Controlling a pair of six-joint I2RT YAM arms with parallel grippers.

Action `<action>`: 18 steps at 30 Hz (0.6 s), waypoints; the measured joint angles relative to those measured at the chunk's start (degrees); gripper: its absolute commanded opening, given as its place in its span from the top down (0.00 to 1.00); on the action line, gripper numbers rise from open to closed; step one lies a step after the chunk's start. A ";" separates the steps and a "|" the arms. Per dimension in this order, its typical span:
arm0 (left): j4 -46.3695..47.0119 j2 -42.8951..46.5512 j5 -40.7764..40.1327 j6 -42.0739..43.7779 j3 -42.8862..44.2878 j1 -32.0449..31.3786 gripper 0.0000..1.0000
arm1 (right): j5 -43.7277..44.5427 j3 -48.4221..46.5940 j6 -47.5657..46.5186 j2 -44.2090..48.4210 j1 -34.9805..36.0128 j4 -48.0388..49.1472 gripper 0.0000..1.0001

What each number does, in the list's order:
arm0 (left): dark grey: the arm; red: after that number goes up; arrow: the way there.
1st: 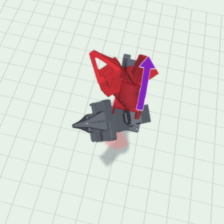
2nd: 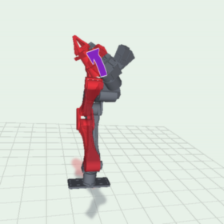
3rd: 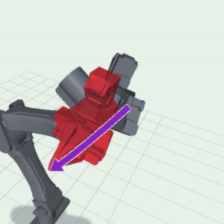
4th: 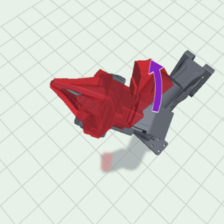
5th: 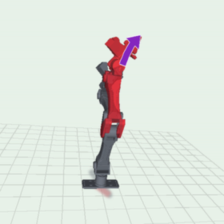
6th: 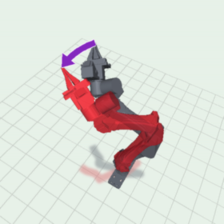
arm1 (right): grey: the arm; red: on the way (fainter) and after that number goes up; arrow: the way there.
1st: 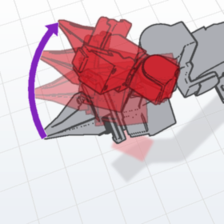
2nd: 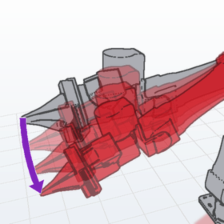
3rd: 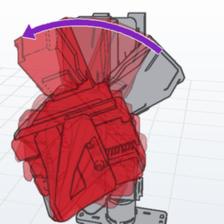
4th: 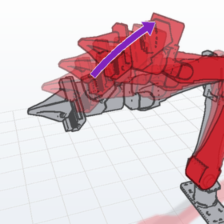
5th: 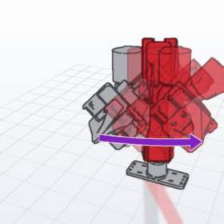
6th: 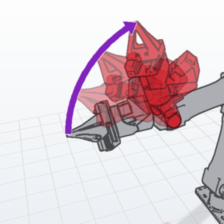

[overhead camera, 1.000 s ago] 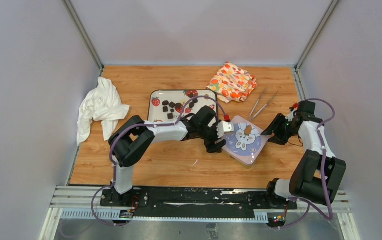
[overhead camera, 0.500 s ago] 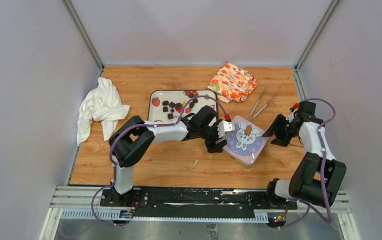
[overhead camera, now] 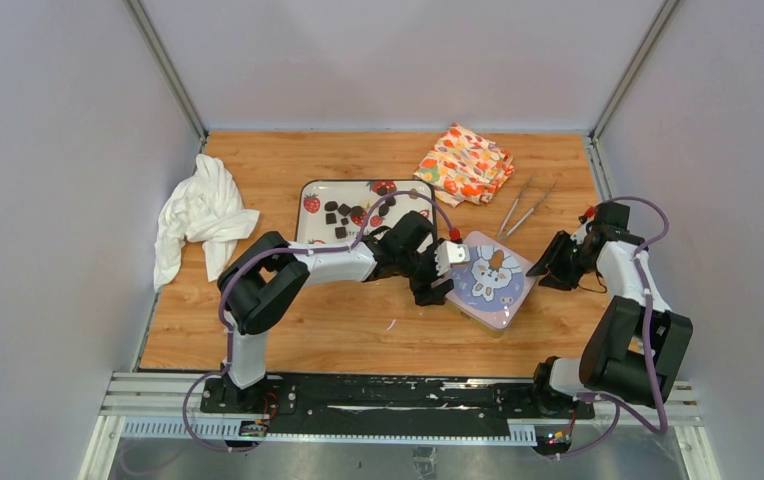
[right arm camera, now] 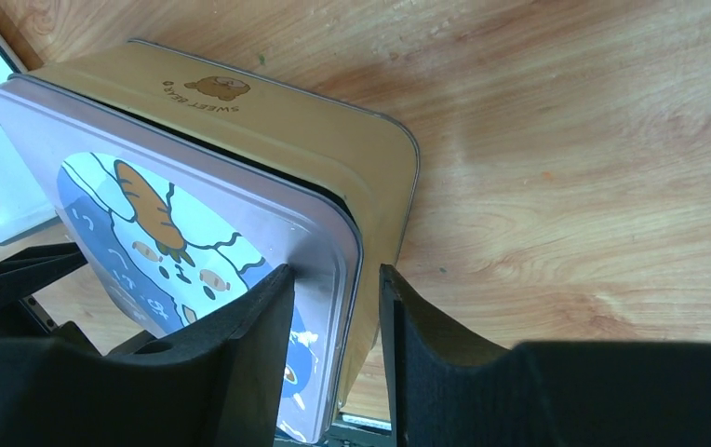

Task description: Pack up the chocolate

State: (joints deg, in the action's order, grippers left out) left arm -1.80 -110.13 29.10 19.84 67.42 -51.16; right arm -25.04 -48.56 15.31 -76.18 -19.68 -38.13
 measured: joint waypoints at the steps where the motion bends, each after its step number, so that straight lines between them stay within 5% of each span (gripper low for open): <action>1: 0.00 0.00 0.00 0.00 0.00 0.00 0.25 | 0.00 0.00 0.11 -0.02 0.00 0.24 0.60; 12: 0.02 0.00 -0.20 -0.17 0.04 -0.04 0.25 | 0.66 0.11 1.97 0.09 0.00 3.26 0.80; 18: -0.04 0.00 -0.17 -0.20 0.09 -0.04 0.25 | 1.01 0.09 2.54 0.24 0.00 4.00 0.82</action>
State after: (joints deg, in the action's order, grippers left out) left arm -1.85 -110.13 28.93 19.64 67.51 -51.20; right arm -24.03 -48.47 17.85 -75.94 -19.68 -34.13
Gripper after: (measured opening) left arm 0.752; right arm 0.189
